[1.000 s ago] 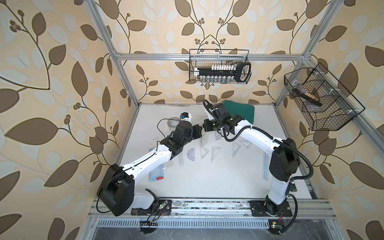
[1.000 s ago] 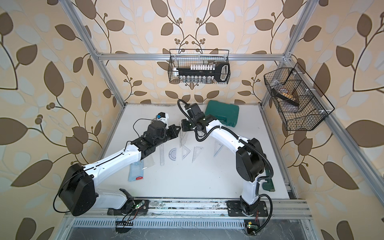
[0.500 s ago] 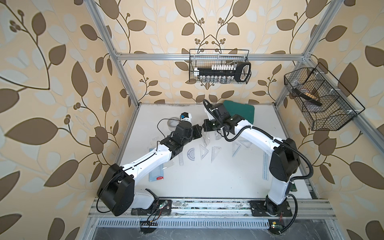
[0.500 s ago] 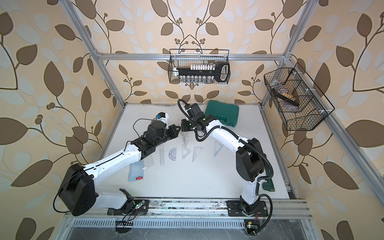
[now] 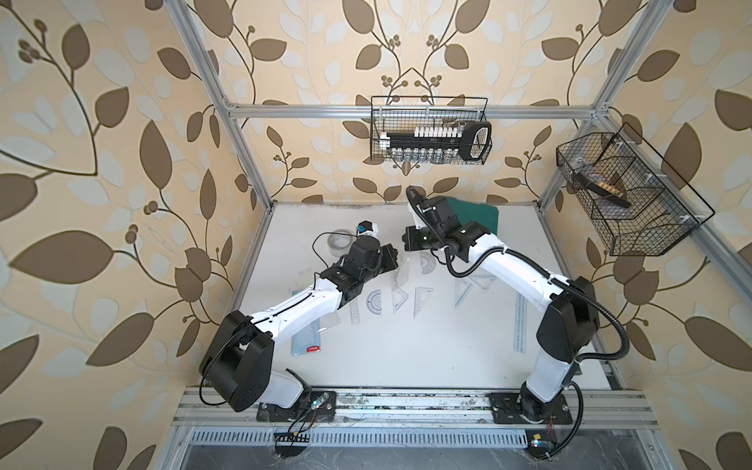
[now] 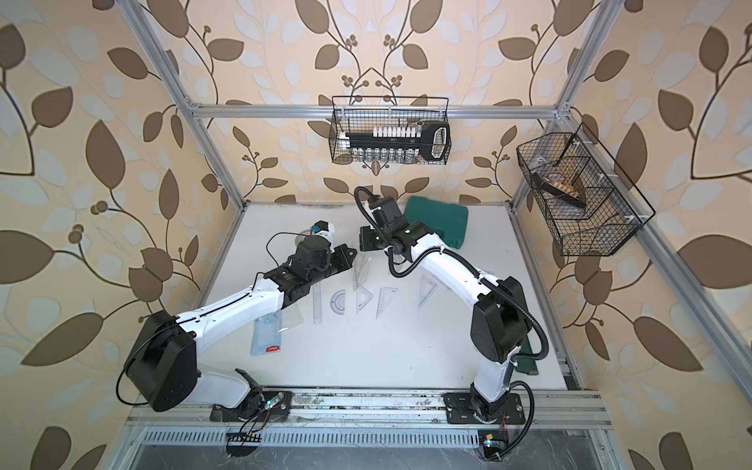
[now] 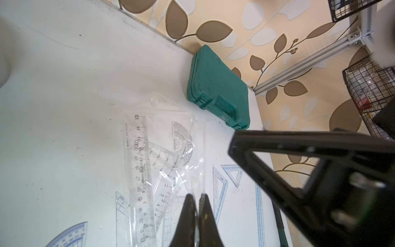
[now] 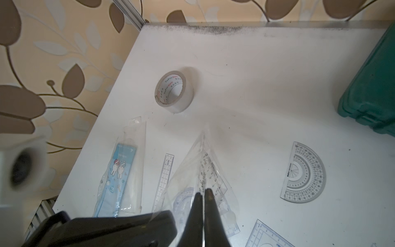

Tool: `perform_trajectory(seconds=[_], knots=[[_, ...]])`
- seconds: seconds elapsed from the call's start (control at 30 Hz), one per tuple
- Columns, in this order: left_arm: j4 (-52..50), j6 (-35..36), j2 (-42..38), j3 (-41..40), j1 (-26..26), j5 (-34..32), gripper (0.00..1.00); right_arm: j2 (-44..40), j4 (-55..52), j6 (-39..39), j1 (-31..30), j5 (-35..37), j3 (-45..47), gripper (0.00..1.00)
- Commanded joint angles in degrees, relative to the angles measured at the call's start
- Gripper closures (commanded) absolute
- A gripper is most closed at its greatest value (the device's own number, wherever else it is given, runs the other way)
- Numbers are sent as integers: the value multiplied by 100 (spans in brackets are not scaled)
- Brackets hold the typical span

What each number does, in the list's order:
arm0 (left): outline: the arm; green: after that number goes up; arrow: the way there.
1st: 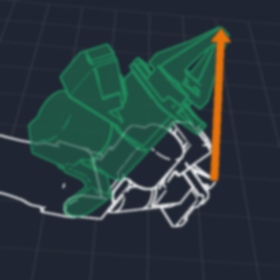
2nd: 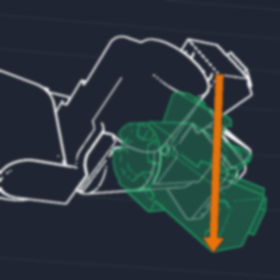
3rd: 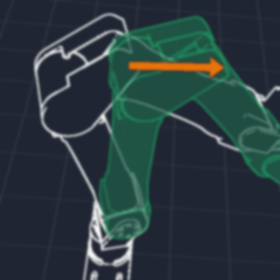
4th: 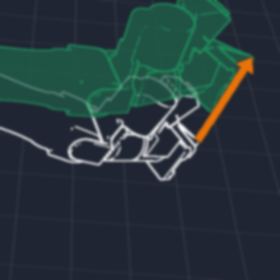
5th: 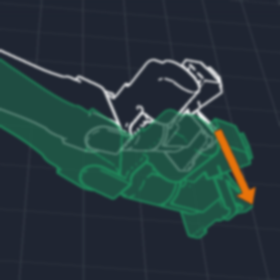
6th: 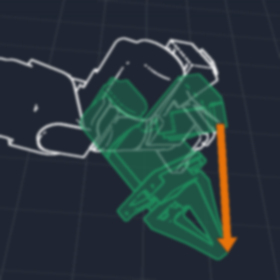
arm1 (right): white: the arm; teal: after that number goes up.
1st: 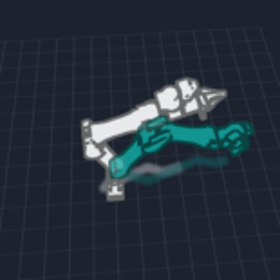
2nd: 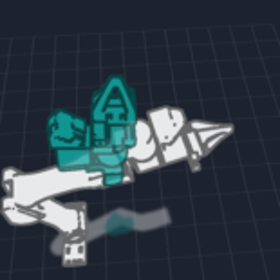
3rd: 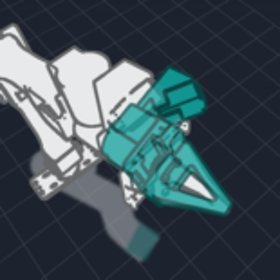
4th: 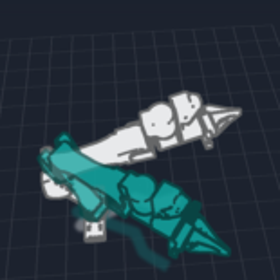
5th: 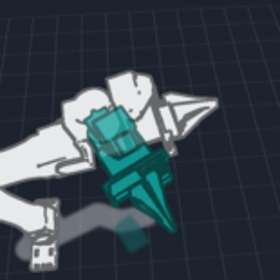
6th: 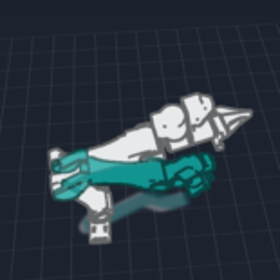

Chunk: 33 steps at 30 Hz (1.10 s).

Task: Open the ruler set and take out the ruler
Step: Take out the ruler from the ruler set bag.

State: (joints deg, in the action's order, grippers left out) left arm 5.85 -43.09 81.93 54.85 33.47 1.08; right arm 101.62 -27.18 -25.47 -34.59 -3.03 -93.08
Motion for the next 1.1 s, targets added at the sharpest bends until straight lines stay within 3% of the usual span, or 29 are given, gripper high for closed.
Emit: perform_trajectory(seconds=[0.0,0.3,0.43,0.57,0.8,1.07], knots=[[178,-94,25,291,62,-100,100,-348,8,61,47,260,92,100],[277,-174,194,320,60,-49,100,-516,-135,44,160,-134,573,100],[285,-191,165,294,61,-52,100,-528,-21,-101,130,-433,990,87],[299,-200,131,264,65,-47,100,-539,76,-198,110,-605,1235,85],[407,-252,156,226,64,21,100,-337,147,-256,67,-646,1283,78],[450,-265,131,233,65,57,100,148,251,-325,73,-678,1100,78]])
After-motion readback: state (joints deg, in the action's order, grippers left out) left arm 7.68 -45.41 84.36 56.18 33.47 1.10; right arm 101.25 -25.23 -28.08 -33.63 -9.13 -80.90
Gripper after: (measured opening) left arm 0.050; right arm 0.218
